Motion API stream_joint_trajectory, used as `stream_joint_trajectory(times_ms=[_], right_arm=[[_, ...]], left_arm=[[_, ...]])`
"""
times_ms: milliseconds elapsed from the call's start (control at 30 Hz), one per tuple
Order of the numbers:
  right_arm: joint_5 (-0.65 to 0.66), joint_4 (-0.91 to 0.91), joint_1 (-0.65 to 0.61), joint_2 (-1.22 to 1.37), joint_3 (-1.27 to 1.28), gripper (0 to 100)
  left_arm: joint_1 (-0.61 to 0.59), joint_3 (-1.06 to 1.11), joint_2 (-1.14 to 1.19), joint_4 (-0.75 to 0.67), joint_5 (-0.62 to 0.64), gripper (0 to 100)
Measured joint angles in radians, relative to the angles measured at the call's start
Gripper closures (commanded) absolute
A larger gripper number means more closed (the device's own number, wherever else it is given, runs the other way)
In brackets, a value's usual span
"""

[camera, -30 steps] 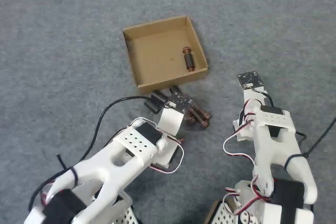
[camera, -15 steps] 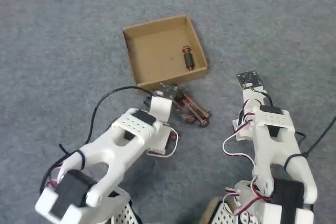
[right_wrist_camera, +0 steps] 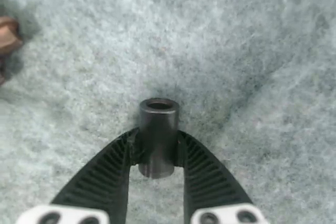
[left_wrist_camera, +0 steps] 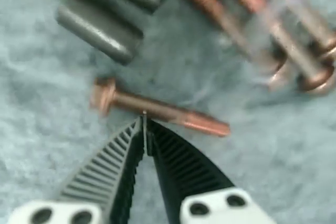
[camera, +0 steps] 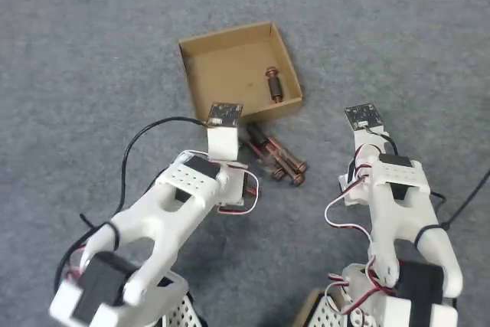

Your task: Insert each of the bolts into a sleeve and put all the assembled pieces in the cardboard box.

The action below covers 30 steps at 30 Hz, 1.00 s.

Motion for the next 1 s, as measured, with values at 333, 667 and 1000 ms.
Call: stream_joint_trajectory(times_ms=[333, 667, 1000], right_arm=[[0.000, 0.000, 0.000, 0.000, 0.000, 99.1], [0.000, 0.000, 0.000, 0.000, 0.000, 99.1], [0.000, 0.000, 0.000, 0.000, 0.000, 99.1]], left_arm=[[-0.048, 0.172, -0.221, -0.203, 0.006, 99], [-0.025, 0.262, -0.443, -0.144, 0.100, 81], [-0.038, 0.272, -0.394, -0.075, 0.100, 91]])
